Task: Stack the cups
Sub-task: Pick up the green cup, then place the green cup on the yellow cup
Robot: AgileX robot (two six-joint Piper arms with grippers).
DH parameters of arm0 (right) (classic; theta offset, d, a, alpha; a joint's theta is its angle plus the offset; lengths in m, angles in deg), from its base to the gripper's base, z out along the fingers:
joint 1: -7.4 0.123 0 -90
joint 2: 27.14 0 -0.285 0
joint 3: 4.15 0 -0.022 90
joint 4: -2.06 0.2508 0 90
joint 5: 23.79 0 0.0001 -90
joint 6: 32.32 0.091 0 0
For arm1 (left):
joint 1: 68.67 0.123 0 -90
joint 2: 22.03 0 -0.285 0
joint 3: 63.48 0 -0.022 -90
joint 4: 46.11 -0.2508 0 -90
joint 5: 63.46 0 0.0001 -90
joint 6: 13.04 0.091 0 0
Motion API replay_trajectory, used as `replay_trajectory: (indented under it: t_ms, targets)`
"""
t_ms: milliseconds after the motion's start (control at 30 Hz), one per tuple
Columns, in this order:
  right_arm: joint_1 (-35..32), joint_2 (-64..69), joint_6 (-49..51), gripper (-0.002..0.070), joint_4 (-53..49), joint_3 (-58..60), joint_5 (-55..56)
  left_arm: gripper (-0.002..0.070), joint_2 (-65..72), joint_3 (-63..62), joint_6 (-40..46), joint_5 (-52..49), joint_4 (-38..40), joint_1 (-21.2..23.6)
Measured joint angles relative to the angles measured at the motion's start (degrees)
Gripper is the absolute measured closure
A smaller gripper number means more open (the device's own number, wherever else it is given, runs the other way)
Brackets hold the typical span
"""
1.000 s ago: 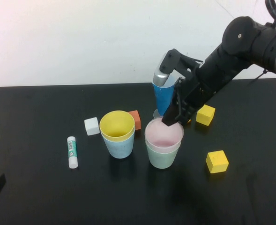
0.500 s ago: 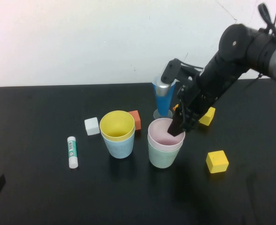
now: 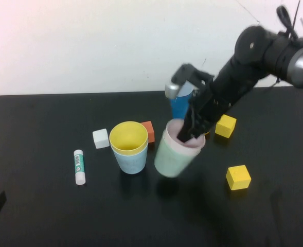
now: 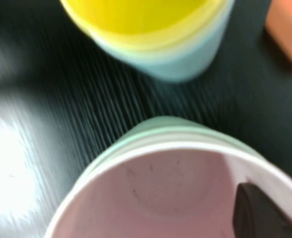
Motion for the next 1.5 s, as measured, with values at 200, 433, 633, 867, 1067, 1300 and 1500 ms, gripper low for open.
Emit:
replay_trajectory:
  t_ms: [200,433,633,867,1067,1300,1500]
  targets:
    - [1.4,0.0,2.19,0.0632,0.94,-11.32,-5.75,0.0673,0.0,0.0,0.0,0.0,0.0,0.0]
    - [7.42,-0.1,3.24,0.0633,-1.54,-18.59,-1.04,0.0673,0.0,0.0,0.0,0.0,0.0,0.0]
    - [10.95,0.98,3.49,0.0633,-8.36,-18.82,0.2,0.0673,0.0,0.0,0.0,0.0,0.0,0.0]
    - [10.85,3.79,3.61,0.0633,-9.25,-18.86,0.56,0.0673,0.0,0.0,0.0,0.0,0.0,0.0]
    - [10.85,5.01,3.61,0.0607,-8.29,-18.86,1.33,0.0673,0.0,0.0,0.0,0.0,0.0,0.0]
    - [10.85,5.01,4.12,0.0466,-7.89,-18.86,2.42,0.0673,0.0,0.0,0.0,-0.05,0.0,0.0]
    - [10.85,3.15,4.92,0.0458,-7.35,-18.86,1.72,0.0673,0.0,0.0,0.0,-0.05,0.0,0.0]
